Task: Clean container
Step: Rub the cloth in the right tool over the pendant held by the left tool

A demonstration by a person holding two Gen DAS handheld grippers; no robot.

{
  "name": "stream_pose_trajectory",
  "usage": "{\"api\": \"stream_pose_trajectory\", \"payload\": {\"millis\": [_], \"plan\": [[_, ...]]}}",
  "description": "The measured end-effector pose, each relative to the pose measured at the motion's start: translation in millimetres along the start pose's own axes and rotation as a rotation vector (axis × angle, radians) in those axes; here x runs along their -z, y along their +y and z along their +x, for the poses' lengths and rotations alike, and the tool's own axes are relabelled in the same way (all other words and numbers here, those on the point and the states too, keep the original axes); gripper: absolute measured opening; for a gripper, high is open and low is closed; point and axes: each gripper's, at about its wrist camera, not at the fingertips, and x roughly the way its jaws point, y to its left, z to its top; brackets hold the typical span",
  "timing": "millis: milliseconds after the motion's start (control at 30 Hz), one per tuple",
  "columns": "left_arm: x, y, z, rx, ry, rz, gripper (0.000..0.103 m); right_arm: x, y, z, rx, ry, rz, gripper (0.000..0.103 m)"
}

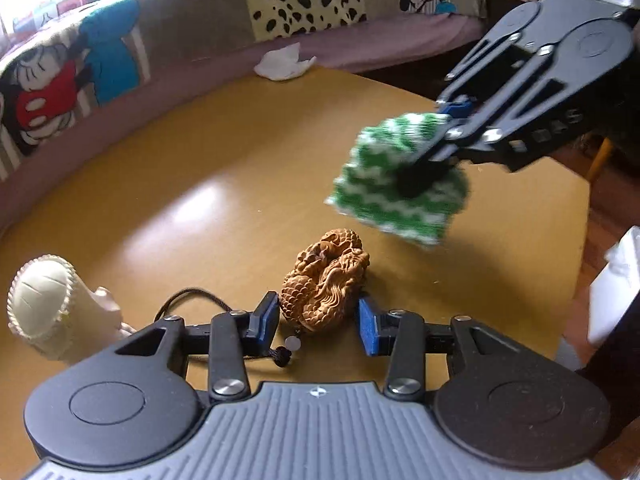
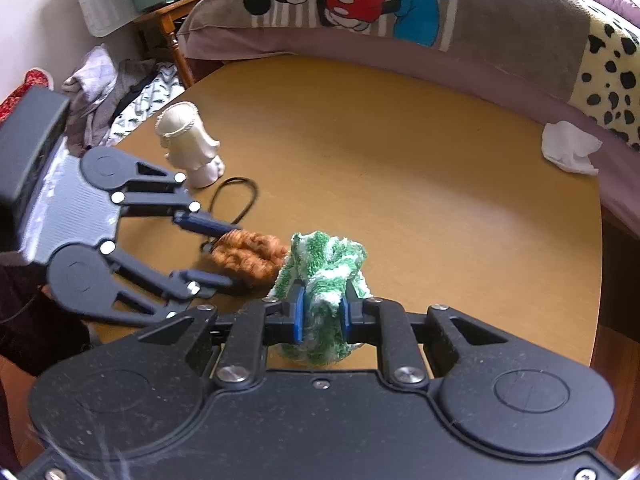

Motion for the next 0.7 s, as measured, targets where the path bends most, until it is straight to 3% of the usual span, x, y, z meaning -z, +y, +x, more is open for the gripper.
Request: {"api": "stream_pose_trajectory", "payload": {"millis": [233,300,433,567,700], "plan": [[4,4,-4,0.005,-0.026,-0.015,0.050,-13,8,6,0.005,-0.018,-0.012,0.015],[2,6,0,0.023,-0.033,-0.024,0.039,-15,11,8,0.005,-0.017,-0.019,0.015],[-1,3,2,-0.026,-0.032,-0.023,0.039,-16,17,15,0.002,-0.004,-0.036,0.015],[-5,-3,-1,-0.048,-0.047,-0.003,0.039,-16,39,20,-0.064,-0.008,-0.085,0.015],[-6,-11,-2,-0.086,-0.050,0.057,0.038,-18,45,25,0.029,0.006,-0.131,0.015]]}}
